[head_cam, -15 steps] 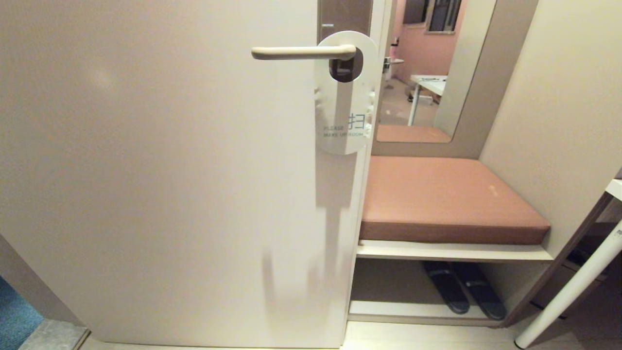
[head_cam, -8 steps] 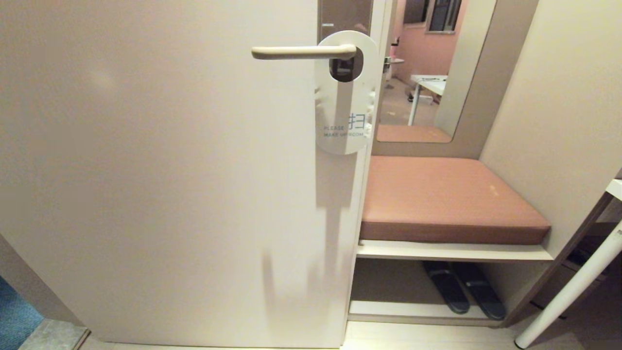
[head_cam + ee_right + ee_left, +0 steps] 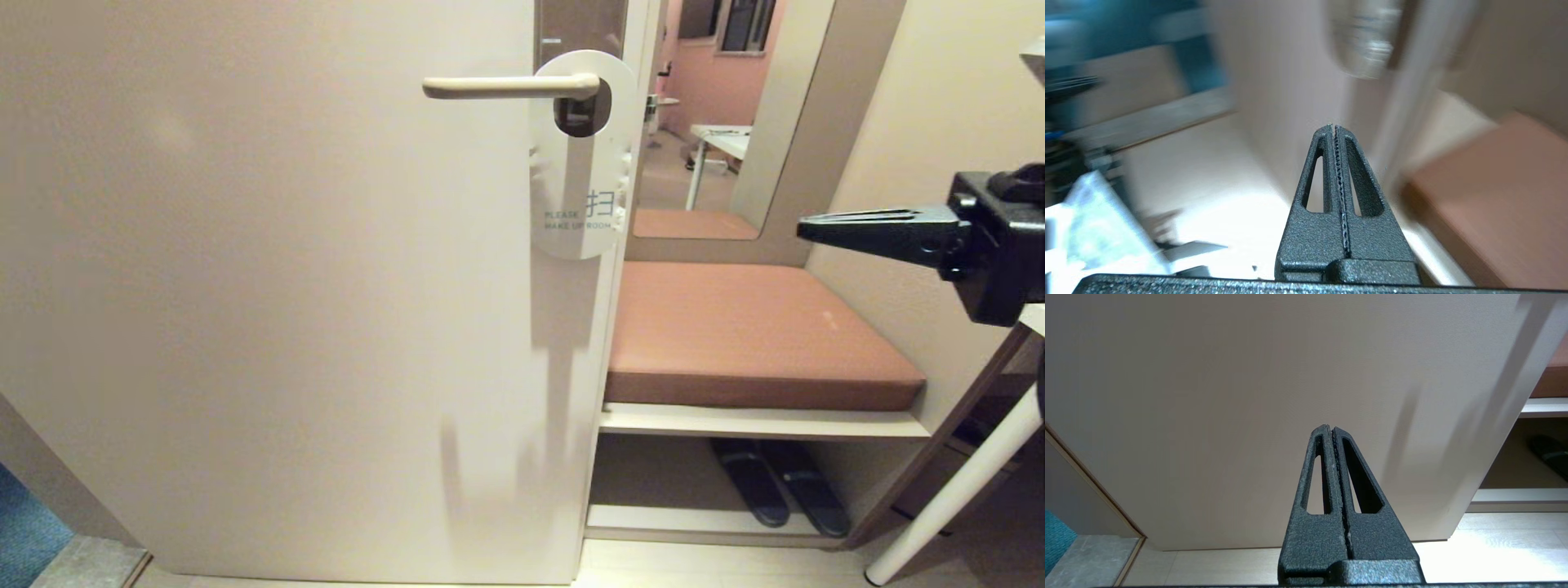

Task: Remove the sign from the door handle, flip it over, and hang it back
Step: Take down the sign

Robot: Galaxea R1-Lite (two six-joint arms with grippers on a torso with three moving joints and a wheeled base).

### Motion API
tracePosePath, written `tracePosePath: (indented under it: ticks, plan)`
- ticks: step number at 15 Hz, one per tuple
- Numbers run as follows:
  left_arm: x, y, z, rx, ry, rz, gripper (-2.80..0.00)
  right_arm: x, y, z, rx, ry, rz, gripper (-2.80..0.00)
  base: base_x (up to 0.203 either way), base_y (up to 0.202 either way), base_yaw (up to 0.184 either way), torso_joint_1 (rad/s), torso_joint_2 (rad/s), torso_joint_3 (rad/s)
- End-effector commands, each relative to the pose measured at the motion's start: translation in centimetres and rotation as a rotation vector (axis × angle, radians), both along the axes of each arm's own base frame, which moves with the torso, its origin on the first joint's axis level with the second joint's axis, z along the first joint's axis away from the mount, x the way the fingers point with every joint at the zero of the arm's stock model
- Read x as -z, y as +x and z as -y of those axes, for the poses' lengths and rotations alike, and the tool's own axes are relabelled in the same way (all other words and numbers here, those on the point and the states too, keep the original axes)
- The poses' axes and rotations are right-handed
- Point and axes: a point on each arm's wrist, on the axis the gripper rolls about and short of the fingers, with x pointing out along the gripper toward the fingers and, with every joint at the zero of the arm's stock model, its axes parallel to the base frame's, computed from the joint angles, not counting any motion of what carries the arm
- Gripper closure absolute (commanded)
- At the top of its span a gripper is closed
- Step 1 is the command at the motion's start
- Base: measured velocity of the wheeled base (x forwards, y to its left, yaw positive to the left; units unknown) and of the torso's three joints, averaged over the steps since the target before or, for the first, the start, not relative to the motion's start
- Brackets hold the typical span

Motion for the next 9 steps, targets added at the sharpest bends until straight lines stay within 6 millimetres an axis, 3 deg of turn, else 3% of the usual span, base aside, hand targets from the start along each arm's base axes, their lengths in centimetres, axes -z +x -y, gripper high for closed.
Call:
tracePosePath:
  ticks: [1, 9]
  plan:
    - [0.0, 0.0, 0.0, -0.001, 0.0, 0.0, 0.0, 2.0, 3.1, -0.9, -0.122, 0.014, -0.089, 0.0, 0.0, 0.0, 0.0, 0.0, 0.0, 0.0]
    - [0.0, 0.0, 0.0, -0.001, 0.0, 0.0, 0.0, 2.6, 11.5, -5.0, -0.346, 0.055, -0.1, 0.0, 0.0, 0.0, 0.0, 0.0, 0.0, 0.0]
